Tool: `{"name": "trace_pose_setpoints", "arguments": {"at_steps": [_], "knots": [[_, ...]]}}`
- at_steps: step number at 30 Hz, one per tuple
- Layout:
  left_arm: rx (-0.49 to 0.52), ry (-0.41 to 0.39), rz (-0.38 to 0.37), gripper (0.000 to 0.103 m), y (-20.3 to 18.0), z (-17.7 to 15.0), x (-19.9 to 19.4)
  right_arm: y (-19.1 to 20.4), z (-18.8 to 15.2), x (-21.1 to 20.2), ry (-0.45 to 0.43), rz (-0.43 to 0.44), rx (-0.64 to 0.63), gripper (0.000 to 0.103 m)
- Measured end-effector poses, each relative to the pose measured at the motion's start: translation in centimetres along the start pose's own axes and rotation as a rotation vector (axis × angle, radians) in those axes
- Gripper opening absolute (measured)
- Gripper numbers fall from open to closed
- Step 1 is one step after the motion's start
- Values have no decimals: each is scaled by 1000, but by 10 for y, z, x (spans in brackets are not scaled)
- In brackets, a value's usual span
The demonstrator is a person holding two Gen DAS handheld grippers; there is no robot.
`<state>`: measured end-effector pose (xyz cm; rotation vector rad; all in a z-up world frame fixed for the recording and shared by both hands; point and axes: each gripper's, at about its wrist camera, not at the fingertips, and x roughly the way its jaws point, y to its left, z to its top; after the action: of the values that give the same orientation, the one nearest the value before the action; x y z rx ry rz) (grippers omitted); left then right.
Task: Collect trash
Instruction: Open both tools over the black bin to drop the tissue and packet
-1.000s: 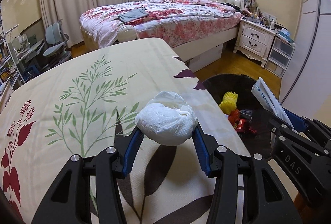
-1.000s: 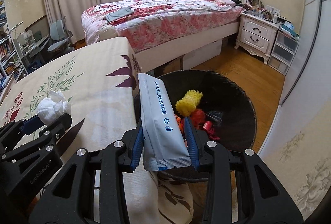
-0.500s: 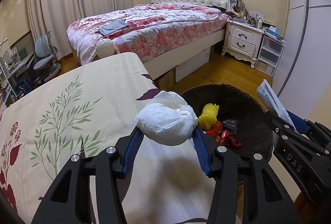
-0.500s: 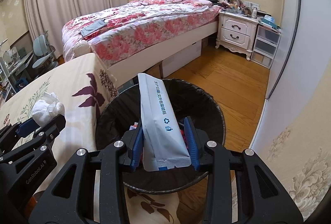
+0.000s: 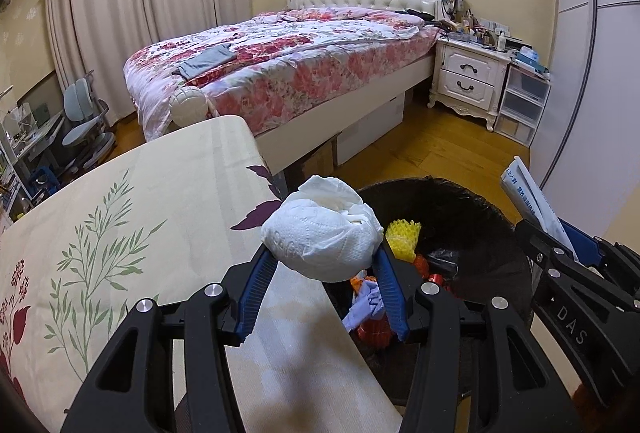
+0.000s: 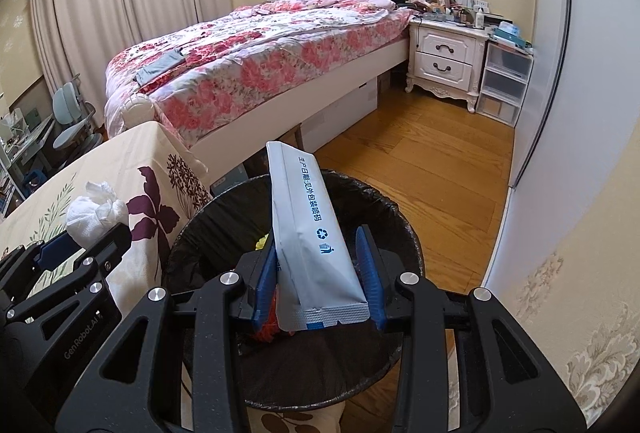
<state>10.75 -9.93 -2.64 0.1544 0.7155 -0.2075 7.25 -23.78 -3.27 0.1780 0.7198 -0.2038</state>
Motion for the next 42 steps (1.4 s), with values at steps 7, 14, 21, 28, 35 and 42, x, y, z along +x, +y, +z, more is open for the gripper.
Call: {"name": "trace_pose_setpoints", "arguments": {"at_steps": [7,14,21,28,35,42], "knots": [[16,11,0,51,-9,3,10,-4,0,8,11,-5,8,37],[20,15,4,51,-12,3,15,-9,0,14,19,-12,17,37],[24,16,2,51,-15,5,17,-10,-1,16,23,-15,19,37],[34,9,1,58,-18,6,18,-12,1,18,24,-18,20,37],[40,-18,31,77,-16,6,15,-15,2,17,12,-36,29,49],[28,-22,43,82,-13,5,14,-16,5,11,-13,-64,29,62]]}}
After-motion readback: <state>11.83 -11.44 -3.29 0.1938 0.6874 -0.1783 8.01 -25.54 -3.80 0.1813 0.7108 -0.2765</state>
